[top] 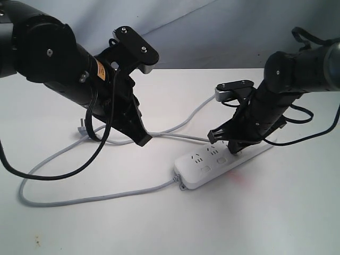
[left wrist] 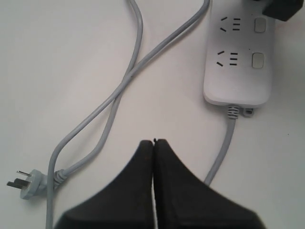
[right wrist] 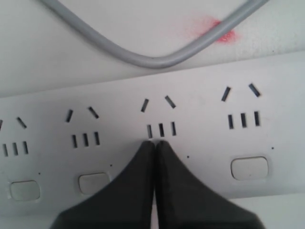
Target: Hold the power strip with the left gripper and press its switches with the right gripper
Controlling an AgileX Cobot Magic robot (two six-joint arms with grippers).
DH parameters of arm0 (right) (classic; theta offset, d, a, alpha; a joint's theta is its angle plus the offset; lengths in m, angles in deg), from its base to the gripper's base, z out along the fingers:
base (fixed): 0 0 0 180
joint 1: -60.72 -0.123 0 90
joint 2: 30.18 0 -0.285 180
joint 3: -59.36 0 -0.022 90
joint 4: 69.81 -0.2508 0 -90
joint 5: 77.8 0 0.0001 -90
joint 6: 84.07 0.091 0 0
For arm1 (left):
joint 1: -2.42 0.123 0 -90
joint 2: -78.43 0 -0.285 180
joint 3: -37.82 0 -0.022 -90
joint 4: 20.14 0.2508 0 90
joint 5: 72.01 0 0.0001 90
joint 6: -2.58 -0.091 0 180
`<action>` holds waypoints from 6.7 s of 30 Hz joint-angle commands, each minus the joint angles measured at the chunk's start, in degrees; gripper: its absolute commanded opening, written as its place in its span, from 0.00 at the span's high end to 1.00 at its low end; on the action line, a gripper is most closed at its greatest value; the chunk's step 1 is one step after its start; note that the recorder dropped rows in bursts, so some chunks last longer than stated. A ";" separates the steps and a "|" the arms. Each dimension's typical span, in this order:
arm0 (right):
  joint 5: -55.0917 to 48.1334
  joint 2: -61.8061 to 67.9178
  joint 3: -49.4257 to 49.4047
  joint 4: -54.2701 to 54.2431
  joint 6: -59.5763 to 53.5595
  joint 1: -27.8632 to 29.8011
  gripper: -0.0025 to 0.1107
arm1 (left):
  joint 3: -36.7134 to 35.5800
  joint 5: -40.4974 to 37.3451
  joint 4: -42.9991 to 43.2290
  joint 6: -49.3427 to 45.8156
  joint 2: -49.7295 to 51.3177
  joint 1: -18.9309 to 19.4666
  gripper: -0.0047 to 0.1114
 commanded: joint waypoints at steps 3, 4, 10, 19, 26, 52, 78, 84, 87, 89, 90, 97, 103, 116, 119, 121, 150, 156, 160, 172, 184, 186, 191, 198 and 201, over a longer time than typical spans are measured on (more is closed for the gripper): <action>-1.07 -5.85 -2.69 0.73 0.21 -0.79 0.98 | -0.36 0.53 -0.24 0.46 -0.57 0.21 0.96; -1.07 -8.23 -2.69 0.73 0.38 -0.79 0.98 | -0.36 0.53 -0.24 0.46 -0.57 0.21 0.96; -0.03 -19.68 -2.69 0.73 1.14 -0.53 0.98 | -0.36 0.74 -0.24 0.46 -0.57 0.21 0.96; 0.42 -27.38 -2.69 1.60 1.82 -0.47 0.98 | -0.36 0.86 -0.55 0.73 -0.57 0.21 0.96; 8.39 -31.32 -8.92 2.57 2.93 -0.47 0.98 | -2.94 11.12 -4.94 2.80 -4.81 0.89 0.96; 33.31 -69.75 -40.12 3.73 9.19 6.15 0.98 | -37.90 45.13 -4.94 17.55 -42.78 19.63 0.96; 42.42 -95.70 -63.99 3.73 6.59 6.15 0.98 | -63.01 66.76 -4.94 21.16 -57.86 19.63 0.96; 42.31 -95.70 -63.99 3.73 5.67 6.15 0.98 | -66.09 70.93 -4.94 17.92 -57.86 19.63 0.96; 42.31 -95.70 -63.99 3.73 5.67 6.15 0.98 | -68.90 76.70 -5.13 18.67 -57.86 19.63 0.96; 42.31 -95.70 -63.99 3.73 5.67 6.15 0.98 | -68.90 79.59 -5.13 18.76 -57.86 19.63 0.96; 42.31 -95.70 -63.99 3.73 5.67 6.15 0.98 | -68.90 77.58 -5.03 18.76 -57.86 19.63 0.96; 42.29 -95.70 -63.99 3.62 5.78 6.15 0.98 | -68.90 74.79 -4.51 18.65 -57.86 19.63 0.96; 42.29 -95.70 -63.99 3.50 5.78 6.15 0.98 | -68.90 74.60 -4.51 18.65 -57.86 19.63 0.96; 42.29 -95.70 -63.99 3.50 5.78 6.15 0.98 | -68.90 73.58 -4.51 18.54 -57.86 19.63 0.96; 42.29 -95.70 -63.99 3.27 5.78 6.15 0.98 | -68.90 73.58 -4.51 18.54 -57.86 19.63 0.96; 42.29 -95.70 -63.99 3.27 5.78 6.15 0.98 | -68.90 73.58 -4.51 18.54 -57.86 19.63 0.96; 42.40 -95.70 -63.99 3.27 5.78 6.15 0.98 | -68.90 36.62 -7.20 9.34 -92.90 35.37 0.96; 42.50 -95.70 -63.99 3.27 5.78 6.15 0.98 | -68.90 34.60 -7.04 9.24 -93.86 35.37 0.96; 42.50 -95.70 -63.99 3.27 5.78 6.15 0.98 | -68.90 34.60 -7.04 9.24 -93.86 35.37 0.96; 42.50 -95.70 -63.99 3.27 5.78 6.15 0.98 | -68.90 34.60 -6.57 12.41 -93.86 35.37 0.96; 42.50 -95.70 -63.99 3.27 5.78 6.15 0.98 | -68.90 33.27 2.07 21.61 -93.86 35.37 0.96; 42.50 -95.70 -63.99 3.27 5.78 6.15 0.98 | -68.90 33.27 -0.44 19.59 -93.86 35.37 0.96; 42.50 -95.70 -63.99 3.27 5.78 6.15 0.98 | -68.90 33.27 -2.77 16.71 -93.86 35.37 0.96; 42.50 -95.70 -63.99 3.27 5.78 6.15 0.98 | -68.90 33.50 -3.37 17.04 -93.86 35.37 0.96; 42.50 -95.70 -63.99 3.27 5.78 6.15 0.98 | -68.90 33.50 -3.37 17.04 -93.86 35.37 0.96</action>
